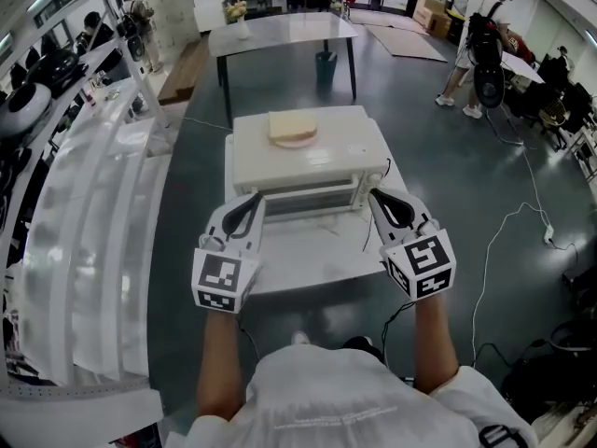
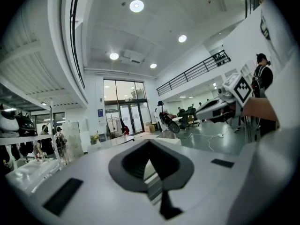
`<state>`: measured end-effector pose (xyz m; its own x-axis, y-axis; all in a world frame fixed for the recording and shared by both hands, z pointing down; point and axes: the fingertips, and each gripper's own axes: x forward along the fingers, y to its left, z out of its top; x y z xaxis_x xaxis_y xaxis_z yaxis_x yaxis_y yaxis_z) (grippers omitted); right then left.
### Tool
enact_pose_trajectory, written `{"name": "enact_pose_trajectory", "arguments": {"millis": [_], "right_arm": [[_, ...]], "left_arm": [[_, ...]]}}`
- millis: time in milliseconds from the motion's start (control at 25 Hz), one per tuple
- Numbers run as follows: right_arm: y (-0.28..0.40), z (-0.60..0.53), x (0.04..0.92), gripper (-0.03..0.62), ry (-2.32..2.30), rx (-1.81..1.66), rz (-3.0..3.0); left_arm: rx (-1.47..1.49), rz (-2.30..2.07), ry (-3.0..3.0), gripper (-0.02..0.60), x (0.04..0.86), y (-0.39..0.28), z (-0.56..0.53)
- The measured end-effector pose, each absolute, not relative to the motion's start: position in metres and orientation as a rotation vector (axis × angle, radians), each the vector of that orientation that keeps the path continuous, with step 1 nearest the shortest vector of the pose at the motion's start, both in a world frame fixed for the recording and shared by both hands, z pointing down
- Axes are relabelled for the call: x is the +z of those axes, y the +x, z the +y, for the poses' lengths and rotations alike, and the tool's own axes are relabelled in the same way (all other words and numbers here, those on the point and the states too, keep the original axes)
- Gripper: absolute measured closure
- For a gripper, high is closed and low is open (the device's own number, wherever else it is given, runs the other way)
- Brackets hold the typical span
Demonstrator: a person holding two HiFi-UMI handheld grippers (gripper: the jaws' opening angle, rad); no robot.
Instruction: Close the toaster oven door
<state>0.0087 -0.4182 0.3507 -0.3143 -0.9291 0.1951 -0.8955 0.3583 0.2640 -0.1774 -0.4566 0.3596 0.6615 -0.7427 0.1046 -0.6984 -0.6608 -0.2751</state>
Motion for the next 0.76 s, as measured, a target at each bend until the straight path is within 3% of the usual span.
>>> {"name": "enact_pose_trajectory", "arguments": {"millis": [760], "right_arm": [[0.005, -0.413, 0.364, 0.579, 1.585, -0.116, -2.303]], "left_arm": [[-0.334, 1.174, -2.716, 0.563, 0.376, -0.180, -0.452]]}}
